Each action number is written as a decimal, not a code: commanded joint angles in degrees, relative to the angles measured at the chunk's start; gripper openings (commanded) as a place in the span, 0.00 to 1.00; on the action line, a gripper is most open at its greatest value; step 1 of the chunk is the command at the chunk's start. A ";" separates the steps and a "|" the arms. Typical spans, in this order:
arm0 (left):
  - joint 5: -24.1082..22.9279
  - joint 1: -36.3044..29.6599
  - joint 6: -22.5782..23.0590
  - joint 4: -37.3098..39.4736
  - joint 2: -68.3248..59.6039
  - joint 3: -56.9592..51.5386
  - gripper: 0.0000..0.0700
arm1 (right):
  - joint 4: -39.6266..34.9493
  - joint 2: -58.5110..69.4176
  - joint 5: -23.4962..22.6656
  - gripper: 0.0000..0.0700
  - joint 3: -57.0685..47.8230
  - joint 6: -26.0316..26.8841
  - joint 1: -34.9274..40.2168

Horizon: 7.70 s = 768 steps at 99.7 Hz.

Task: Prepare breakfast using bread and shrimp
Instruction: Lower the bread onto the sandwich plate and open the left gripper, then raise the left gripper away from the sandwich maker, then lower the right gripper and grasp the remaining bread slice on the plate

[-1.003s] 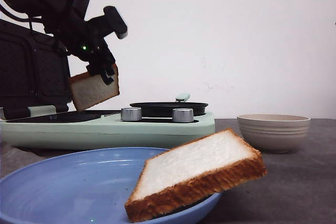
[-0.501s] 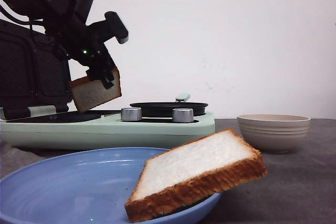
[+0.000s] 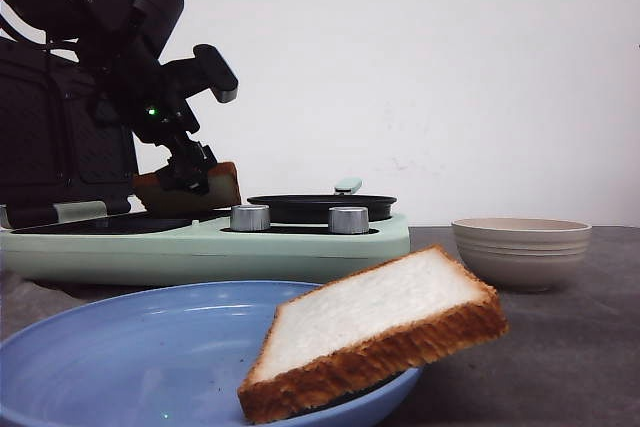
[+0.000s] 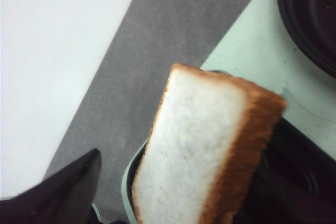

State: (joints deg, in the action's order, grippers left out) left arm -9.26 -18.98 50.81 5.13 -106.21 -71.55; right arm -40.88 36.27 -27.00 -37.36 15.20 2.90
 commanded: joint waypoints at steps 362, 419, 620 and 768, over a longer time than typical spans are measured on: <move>46.18 17.88 -51.52 -22.67 52.39 22.03 0.94 | -2.27 0.37 -2.12 0.58 -1.01 1.07 -0.02; 42.25 17.09 -51.54 -32.98 62.73 29.18 0.90 | -3.32 0.37 -3.23 0.58 -1.01 0.90 0.00; 40.94 10.71 -55.41 -34.27 78.01 39.26 0.90 | 37.29 27.85 -12.11 0.59 16.59 24.72 27.47; 40.61 9.46 -55.56 -34.32 78.07 39.26 0.90 | 51.21 33.16 -15.17 0.00 15.76 29.27 30.77</move>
State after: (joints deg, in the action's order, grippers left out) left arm 31.62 -9.28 -5.28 -29.95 -28.01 -32.23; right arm 8.56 69.47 -41.98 -20.53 42.59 33.28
